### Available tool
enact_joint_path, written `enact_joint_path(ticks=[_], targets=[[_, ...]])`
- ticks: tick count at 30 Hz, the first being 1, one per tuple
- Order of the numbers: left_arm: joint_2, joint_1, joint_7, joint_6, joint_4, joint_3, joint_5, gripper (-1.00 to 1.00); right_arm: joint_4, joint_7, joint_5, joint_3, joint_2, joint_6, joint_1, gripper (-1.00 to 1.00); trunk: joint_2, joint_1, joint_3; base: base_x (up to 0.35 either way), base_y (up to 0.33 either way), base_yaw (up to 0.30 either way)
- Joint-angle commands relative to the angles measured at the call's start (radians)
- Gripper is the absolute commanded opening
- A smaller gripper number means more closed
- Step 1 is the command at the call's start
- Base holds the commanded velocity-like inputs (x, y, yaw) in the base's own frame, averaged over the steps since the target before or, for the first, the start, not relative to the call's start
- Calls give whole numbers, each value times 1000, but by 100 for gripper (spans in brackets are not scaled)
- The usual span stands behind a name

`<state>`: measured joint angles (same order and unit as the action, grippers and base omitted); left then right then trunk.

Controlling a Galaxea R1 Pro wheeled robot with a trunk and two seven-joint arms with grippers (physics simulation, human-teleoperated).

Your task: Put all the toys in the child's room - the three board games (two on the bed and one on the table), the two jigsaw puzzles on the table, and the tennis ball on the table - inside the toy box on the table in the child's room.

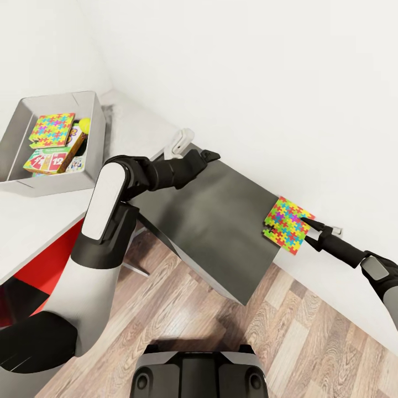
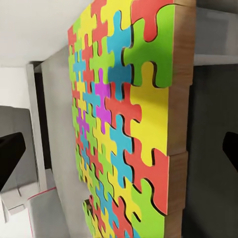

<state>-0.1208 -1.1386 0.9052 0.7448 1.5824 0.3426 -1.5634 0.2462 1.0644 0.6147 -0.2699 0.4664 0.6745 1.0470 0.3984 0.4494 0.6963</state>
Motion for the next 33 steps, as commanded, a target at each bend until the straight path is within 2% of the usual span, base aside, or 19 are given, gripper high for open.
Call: enact_joint_path(ticks=[1, 33], targets=[[0, -1, 10, 1, 1, -1, -9, 100, -1, 1, 4, 0, 0, 6, 1, 100, 2, 1, 1, 0, 0, 0], [1, -1, 10, 1, 1, 0, -9, 100, 1, 2, 3, 1, -4, 7, 1, 100, 2, 1, 1, 0, 0, 0]])
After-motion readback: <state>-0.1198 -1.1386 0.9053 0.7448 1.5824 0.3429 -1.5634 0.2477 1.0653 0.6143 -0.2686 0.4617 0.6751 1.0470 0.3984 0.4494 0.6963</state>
